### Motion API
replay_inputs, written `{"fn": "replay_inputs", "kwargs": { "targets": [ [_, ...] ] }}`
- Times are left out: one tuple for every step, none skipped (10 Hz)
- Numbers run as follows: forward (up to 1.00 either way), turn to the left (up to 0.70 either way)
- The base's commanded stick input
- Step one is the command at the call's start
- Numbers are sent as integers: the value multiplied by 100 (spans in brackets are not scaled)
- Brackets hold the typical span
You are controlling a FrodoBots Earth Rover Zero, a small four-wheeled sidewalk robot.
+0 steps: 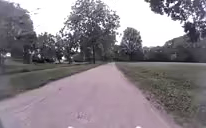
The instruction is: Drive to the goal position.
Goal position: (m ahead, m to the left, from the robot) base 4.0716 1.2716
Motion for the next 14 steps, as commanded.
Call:
{"fn": "replay_inputs", "kwargs": {
  "targets": [
    [70,0],
    [70,0],
    [70,0],
    [70,0],
    [70,0],
    [70,0],
    [70,0],
    [70,0],
    [70,0],
    [70,0],
    [70,0],
    [70,0],
    [70,0],
    [70,0]
  ]
}}
